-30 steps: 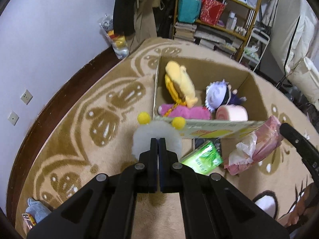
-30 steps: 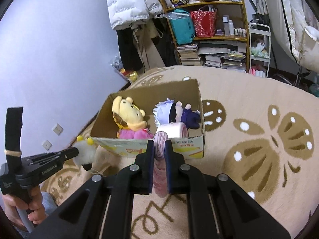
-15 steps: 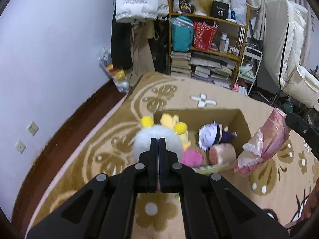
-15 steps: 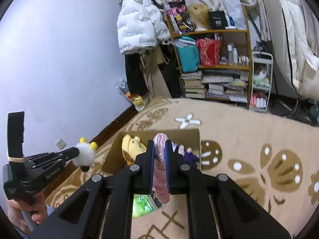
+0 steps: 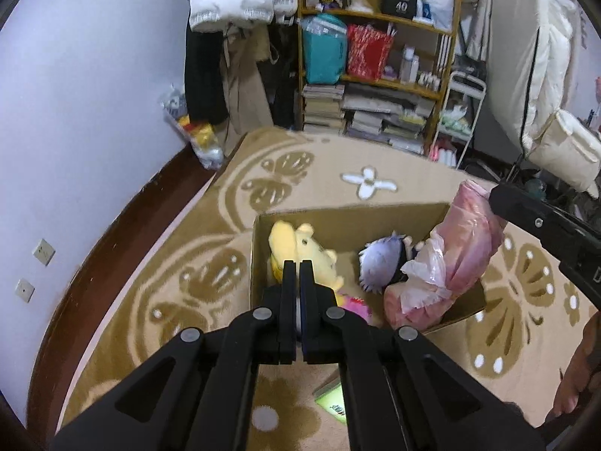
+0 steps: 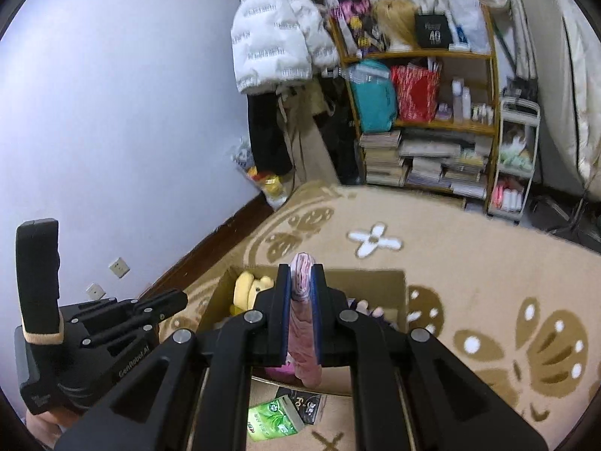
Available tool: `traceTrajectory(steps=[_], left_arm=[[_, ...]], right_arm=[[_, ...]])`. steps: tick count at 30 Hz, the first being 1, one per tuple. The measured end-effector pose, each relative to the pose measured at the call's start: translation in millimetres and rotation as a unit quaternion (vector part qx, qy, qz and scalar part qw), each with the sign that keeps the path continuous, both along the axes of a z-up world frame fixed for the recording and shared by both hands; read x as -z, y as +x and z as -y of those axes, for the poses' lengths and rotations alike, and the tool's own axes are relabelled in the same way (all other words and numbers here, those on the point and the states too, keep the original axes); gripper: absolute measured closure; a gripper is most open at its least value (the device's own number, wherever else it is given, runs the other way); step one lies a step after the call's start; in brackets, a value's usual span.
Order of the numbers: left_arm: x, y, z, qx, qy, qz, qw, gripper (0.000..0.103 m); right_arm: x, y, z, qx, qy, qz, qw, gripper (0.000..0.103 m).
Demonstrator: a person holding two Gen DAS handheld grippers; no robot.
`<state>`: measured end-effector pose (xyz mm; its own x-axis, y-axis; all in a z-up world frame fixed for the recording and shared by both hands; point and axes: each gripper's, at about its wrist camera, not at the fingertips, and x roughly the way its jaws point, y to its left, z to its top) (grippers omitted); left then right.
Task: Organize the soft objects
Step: 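Lift and carry both held items over the box, then open both tools to drop the items into the box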
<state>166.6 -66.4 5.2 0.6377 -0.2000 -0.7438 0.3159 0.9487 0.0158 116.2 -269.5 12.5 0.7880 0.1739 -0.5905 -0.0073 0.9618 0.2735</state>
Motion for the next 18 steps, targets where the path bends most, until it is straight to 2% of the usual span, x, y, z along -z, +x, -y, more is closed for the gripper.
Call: traceTrajectory(steps=[5,9,13,14,15,16,17,18], left_arm=[[23,8,1,-0.011,0.015,-0.024,0.9995,0.095],[37,9,1,-0.021,0.043,-0.035,0.9983,0.095],[43,3,-2,-0.031,0.051,-0.041,0.9974,0.087],[43,2,-4,-0.032,0.05,-0.042,0.9974,0.083],[42,1,-5,-0.033,0.049,-0.041,0.9974,0.08],[41,0,-6,-0.037,0.049,-0.04,0.9973,0.072],[40,-1,-7,-0.039,0.053,-0.038,0.9971,0.061],[39,-1,-7,-0.04,0.054,-0.037,0.997,0.053]], right_arm=[[25,18,5,0.003,-0.01,-0.034,0.999,0.092],[32,29,12,0.009,-0.021,-0.06,0.998,0.089],[34,33,17,0.0,-0.035,-0.074,0.997,0.088],[34,33,17,-0.004,-0.037,-0.075,0.997,0.082],[33,32,17,-0.003,-0.041,-0.076,0.996,0.066],[33,32,18,0.0,-0.044,-0.077,0.996,0.056],[32,30,18,0.002,-0.044,-0.077,0.996,0.042],[31,28,19,0.003,-0.041,-0.075,0.996,0.04]])
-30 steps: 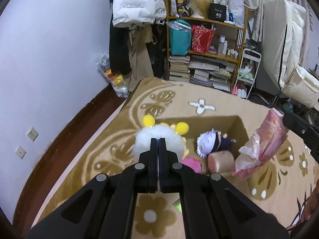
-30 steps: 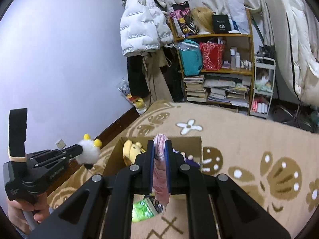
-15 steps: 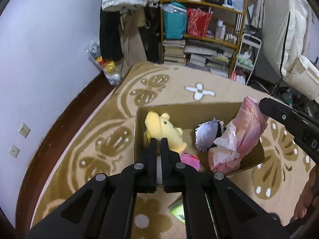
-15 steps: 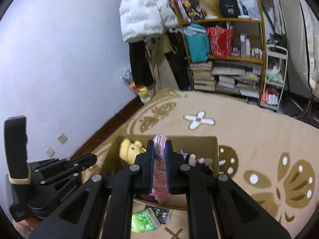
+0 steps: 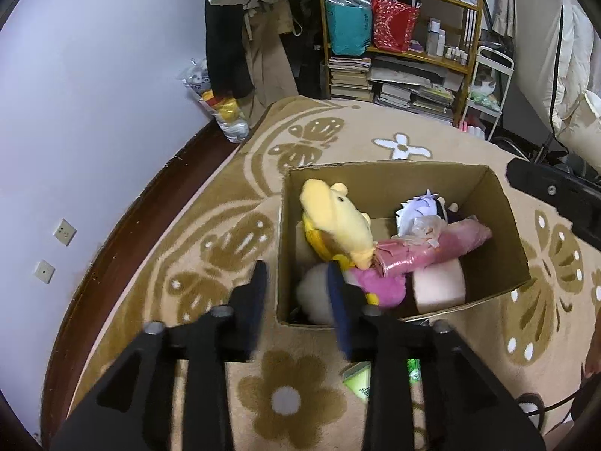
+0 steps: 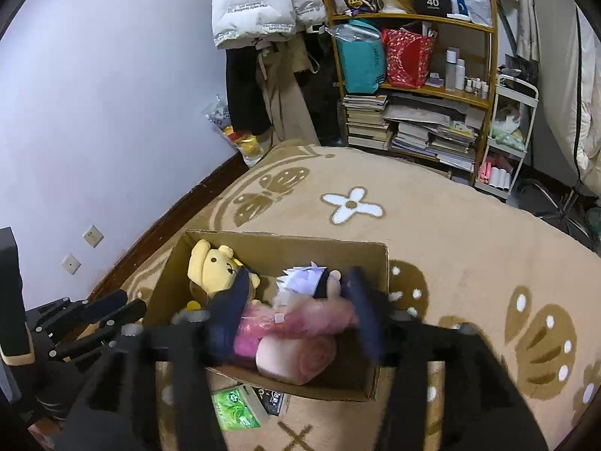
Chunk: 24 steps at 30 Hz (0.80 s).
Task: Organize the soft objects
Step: 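Open both tools to drop the items into the box, then lower the left tool to the green tissue pack while the right tool descends to the black tissue pack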
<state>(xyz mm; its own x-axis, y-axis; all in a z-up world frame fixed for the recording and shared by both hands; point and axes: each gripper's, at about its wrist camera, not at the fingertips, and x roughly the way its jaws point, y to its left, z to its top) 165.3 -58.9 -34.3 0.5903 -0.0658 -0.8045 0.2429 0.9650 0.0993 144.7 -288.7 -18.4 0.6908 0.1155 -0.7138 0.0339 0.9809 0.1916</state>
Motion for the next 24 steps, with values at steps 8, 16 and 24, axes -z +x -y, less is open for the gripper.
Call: traceTrajectory(steps=[8,16,24], left_arm=[[-9,-16,-11,-0.01,0.012,-0.003,0.9999,0.016],[-27,-43,-18,-0.014,0.017,0.036,0.9991,0.001],[-20,-56,-28,-0.022,0.007,0.017,0.9996,0.001]], right_arm=[[-5,-19,3,0.002,0.007,-0.006,1.0,0.007],[-10,-46,8,0.007,0.014,0.0,1.0,0.0],[-2,-69,12,0.02,0.043,-0.004,0.999,0.0]])
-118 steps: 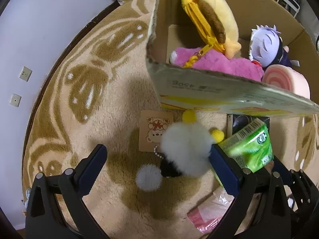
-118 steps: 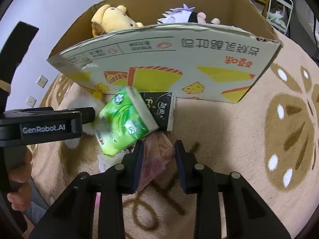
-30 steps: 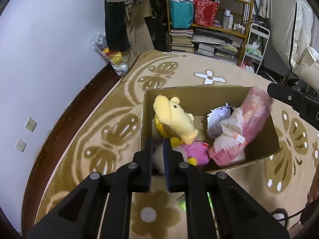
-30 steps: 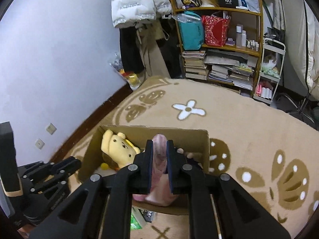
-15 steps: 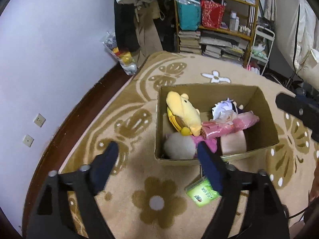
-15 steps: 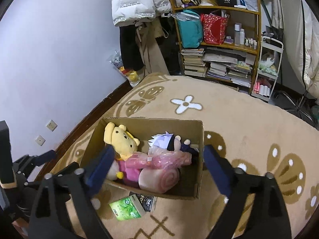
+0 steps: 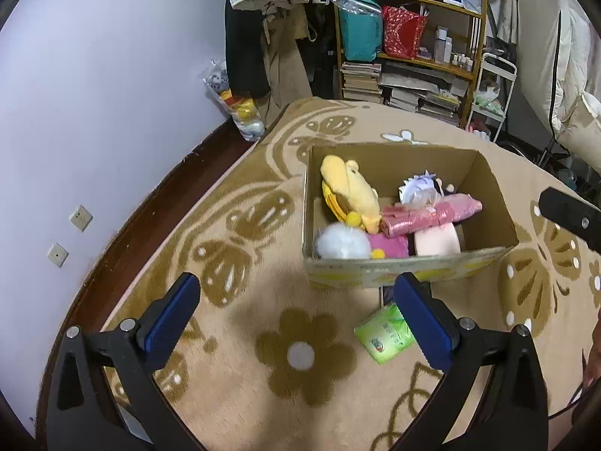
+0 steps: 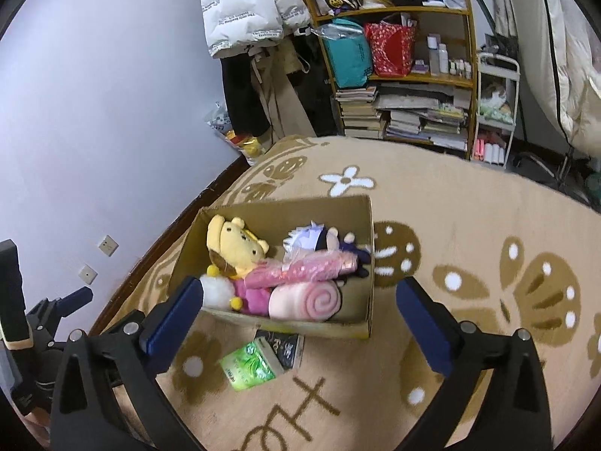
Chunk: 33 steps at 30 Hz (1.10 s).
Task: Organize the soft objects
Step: 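Lower the left tool to the green tissue pack while the right tool descends to the black tissue pack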
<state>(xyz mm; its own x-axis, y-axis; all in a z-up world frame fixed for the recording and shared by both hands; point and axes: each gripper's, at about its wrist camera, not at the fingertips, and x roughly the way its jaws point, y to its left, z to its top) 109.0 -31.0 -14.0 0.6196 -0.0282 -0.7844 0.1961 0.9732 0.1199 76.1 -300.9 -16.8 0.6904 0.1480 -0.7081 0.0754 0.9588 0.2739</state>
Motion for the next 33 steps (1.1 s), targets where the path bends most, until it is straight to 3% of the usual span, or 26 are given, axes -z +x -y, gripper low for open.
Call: traceTrajectory(steps=[11,21,33], left_arm=[[23,-11,7,0.017,0.001,-0.018,0.9997,0.001],[58,-9,25,0.033,0.034,-0.059,0.9971,0.001],[86,-3,36,0.039,0.043,-0.096,0.9937,0.001]], right_arm=[[41,-19,-1,-0.007,0.035,-0.026,0.999,0.0],[76,-17,10,-0.001,0.072,-0.056,0.996,0.0],[111,-5,13,-0.006,0.088,-0.098,0.991,0.0]])
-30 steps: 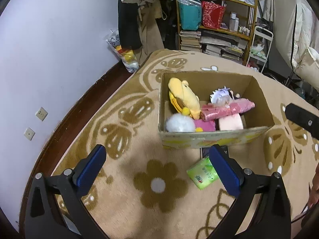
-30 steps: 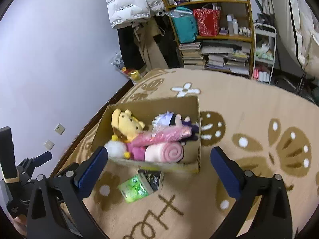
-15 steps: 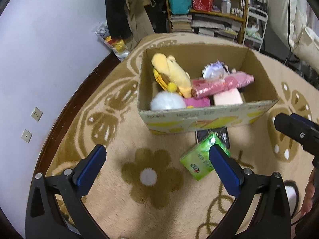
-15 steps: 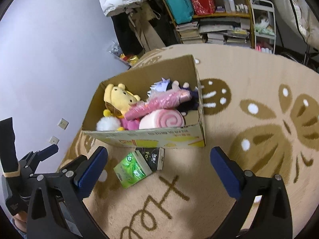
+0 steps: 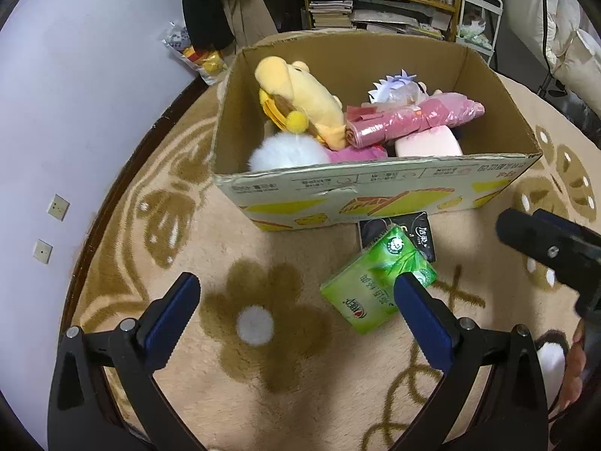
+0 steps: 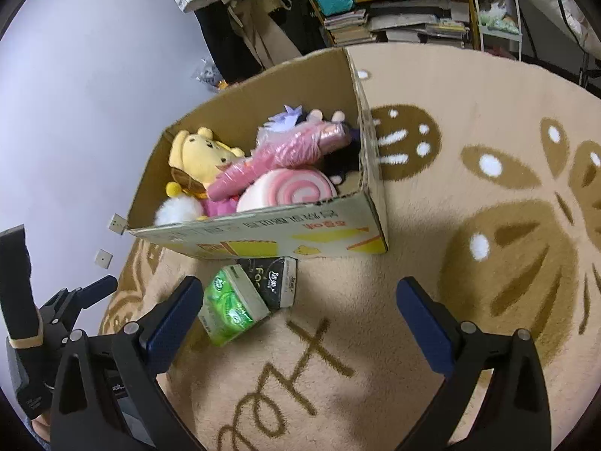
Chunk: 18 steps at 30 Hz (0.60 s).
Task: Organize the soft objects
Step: 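Lower the left tool to the green tissue pack while the right tool descends to the black tissue pack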
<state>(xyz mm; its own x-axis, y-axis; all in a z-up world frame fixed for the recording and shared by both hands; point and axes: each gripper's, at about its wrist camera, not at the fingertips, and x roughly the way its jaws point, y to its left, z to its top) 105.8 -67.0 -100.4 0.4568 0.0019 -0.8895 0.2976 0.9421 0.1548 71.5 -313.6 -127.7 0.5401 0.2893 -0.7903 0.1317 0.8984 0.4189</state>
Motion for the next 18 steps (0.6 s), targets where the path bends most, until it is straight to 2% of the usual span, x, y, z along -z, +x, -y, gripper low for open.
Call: traceTrajectory(steps=[7,18], left_arm=[[12,5,6,0.004,-0.014,-0.023,0.9996,0.001],[31,10,23,0.036,-0.025,-0.059,0.9973,0.001]], right_arm=[[13,11,-4,-0.012,-0.001,-0.016,1.0,0.0],[30,27,-4,-0.018,0.007,-0.034,0.999,0.0]])
